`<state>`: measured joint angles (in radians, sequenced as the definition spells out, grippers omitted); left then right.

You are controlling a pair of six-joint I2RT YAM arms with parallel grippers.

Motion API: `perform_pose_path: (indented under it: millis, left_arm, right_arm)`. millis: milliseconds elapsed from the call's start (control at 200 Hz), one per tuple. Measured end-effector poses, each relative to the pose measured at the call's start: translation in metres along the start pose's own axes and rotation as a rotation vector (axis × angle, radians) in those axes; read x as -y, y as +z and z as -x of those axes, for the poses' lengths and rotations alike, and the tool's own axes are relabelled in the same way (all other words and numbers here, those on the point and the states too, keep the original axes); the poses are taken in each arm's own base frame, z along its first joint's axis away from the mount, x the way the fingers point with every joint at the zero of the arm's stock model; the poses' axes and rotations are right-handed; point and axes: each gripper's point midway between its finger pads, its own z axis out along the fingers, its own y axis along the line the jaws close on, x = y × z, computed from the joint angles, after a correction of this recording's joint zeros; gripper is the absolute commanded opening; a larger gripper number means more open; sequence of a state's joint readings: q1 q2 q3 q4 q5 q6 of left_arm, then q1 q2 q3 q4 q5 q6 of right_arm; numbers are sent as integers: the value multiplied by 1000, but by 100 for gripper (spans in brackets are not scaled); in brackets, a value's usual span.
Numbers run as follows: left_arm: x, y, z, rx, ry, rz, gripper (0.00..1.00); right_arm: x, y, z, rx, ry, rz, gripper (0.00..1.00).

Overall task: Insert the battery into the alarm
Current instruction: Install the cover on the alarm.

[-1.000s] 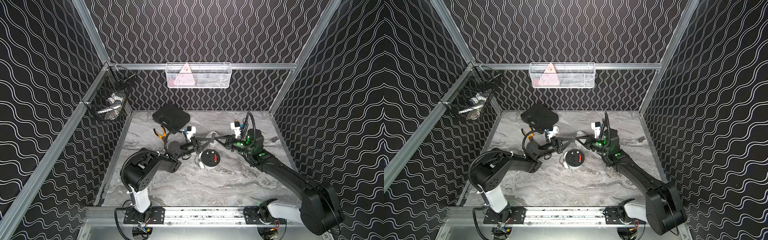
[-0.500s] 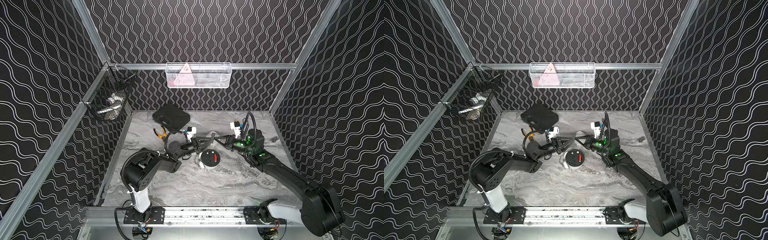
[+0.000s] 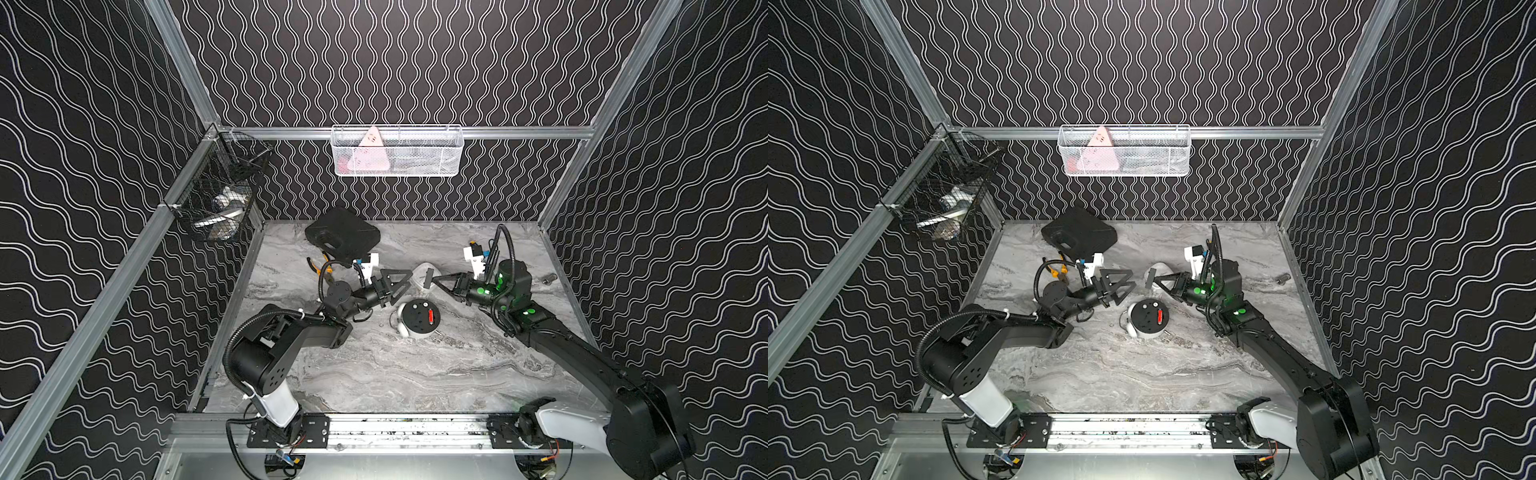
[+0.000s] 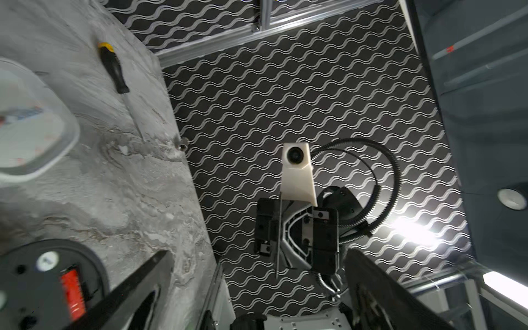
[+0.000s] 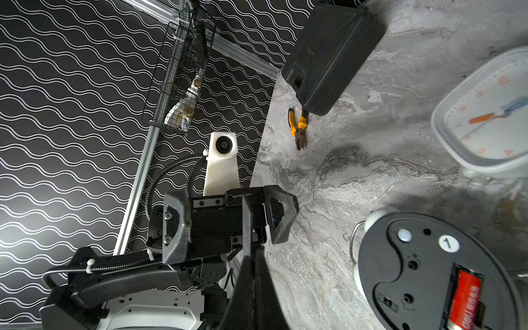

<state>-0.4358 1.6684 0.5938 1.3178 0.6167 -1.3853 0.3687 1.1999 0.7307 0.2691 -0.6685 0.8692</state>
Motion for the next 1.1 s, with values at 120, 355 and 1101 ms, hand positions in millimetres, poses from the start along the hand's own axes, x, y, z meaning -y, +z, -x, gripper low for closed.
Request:
perform_pose_path:
  millis: [120,355,1101]
  left_arm:
    - [-23,-11,1,22,77,130,99]
    - [-46,-26,0,-22,317,453,99]
    - [-144,-40,-57,-373,312,928,91]
  right_arm:
    - [8,-6,0,-12,-8,-48,0]
    - [48,-19,-10,-94,37,-209,0]
    - [139,2,-48,-514,210,-463,3]
